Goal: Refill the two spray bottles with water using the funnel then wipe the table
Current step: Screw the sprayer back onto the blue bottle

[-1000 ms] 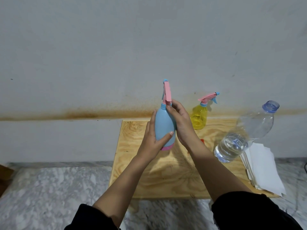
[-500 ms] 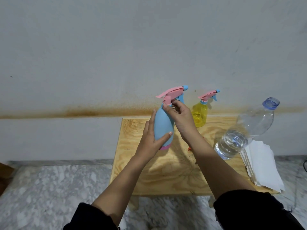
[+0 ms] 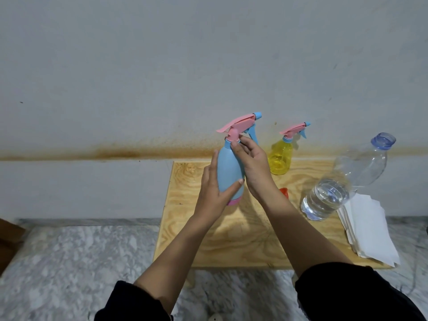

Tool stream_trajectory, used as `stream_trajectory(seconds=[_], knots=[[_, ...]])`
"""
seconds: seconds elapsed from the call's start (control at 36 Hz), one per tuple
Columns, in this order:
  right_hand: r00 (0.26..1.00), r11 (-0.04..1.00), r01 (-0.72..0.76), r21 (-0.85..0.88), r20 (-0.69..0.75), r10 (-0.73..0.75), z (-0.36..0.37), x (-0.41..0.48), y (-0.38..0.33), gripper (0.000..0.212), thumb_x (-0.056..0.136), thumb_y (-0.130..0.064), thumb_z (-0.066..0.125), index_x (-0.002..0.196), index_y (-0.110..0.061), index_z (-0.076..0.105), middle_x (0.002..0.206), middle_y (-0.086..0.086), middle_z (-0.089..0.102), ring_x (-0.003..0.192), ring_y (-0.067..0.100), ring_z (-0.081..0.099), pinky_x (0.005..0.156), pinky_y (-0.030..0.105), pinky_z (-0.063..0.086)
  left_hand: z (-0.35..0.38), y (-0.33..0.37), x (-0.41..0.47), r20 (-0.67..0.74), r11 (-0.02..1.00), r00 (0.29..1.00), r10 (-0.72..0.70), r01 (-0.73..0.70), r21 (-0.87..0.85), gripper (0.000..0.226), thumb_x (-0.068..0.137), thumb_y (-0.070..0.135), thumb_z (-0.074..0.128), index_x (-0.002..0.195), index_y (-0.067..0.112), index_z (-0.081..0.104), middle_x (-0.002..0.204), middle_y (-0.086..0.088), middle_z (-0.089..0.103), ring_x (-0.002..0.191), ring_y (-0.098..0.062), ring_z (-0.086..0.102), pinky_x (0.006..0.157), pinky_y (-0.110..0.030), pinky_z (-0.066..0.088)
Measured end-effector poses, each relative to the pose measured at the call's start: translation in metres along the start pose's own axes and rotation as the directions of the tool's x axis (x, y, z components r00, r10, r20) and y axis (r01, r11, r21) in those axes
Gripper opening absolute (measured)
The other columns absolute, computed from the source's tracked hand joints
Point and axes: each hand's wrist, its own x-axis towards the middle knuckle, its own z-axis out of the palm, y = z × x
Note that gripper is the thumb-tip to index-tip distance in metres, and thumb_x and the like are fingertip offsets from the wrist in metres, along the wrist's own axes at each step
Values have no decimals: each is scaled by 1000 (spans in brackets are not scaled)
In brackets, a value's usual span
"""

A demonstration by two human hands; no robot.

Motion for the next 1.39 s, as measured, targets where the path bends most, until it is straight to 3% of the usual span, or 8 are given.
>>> stream_trajectory(seconds=[0.17,0.33,0.42,0.64,0.89,1.0,1.17,1.39], knots=[[985,997,21,-80,170,-7,-11,3,-6,21,95,-21,50,110,-14,63,106,-5,66,92,1,61,80,18,49,-4,3,4,57,998,998,-1,5,-65,85,82,43,67,144,48,8,125,34,29,111,25,33,80,-1,39],[994,978,87,-189,82,-72,-8,5,-5,11,93,-18,55,97,-14,64,96,11,65,84,6,57,76,20,44,-1,6,5,53,1000,999,3,-4,15,86,78,57,60,144,49,4,130,21,29,109,23,33,86,-17,42],[995,973,96,-210,52,-87,-7,4,-3,11,93,-19,55,91,-13,64,85,8,60,78,8,52,71,22,40,3,10,1,17,997,1000,-7,6,80,84,74,65,51,138,60,-4,133,8,32,111,0,42,87,-33,51],[987,931,152,-331,99,-126,-12,3,-1,17,91,-24,60,103,-13,61,107,14,66,101,27,62,89,41,50,14,12,-5,-130,985,992,0,23,170,91,78,54,60,130,68,-13,131,-2,32,117,-20,41,83,-45,53],[965,973,110,-202,257,-56,-30,6,-13,30,87,-25,57,109,-5,61,103,0,68,97,11,63,89,31,49,-18,5,7,119,998,992,-26,32,-47,99,57,57,76,135,59,16,126,14,43,113,5,46,88,-19,44],[952,996,50,-77,304,-24,-30,9,-15,19,86,-21,57,103,-16,64,102,3,69,99,17,63,88,34,51,-31,10,18,311,978,950,-34,95,-184,99,58,39,85,139,46,28,131,19,48,115,-6,55,91,-36,53],[977,993,40,-112,210,-15,-24,12,-13,13,92,-15,55,99,-21,64,91,-9,72,91,2,65,74,17,50,-17,15,13,215,978,972,-91,128,-165,79,62,36,83,127,46,38,112,17,58,98,1,60,81,-33,56],[991,975,53,-215,130,-25,-22,4,9,12,93,-11,55,103,-8,62,98,9,66,88,14,62,82,27,48,0,3,-6,126,981,984,-130,146,-131,83,69,34,81,132,48,29,117,20,53,100,6,56,82,-27,55]])
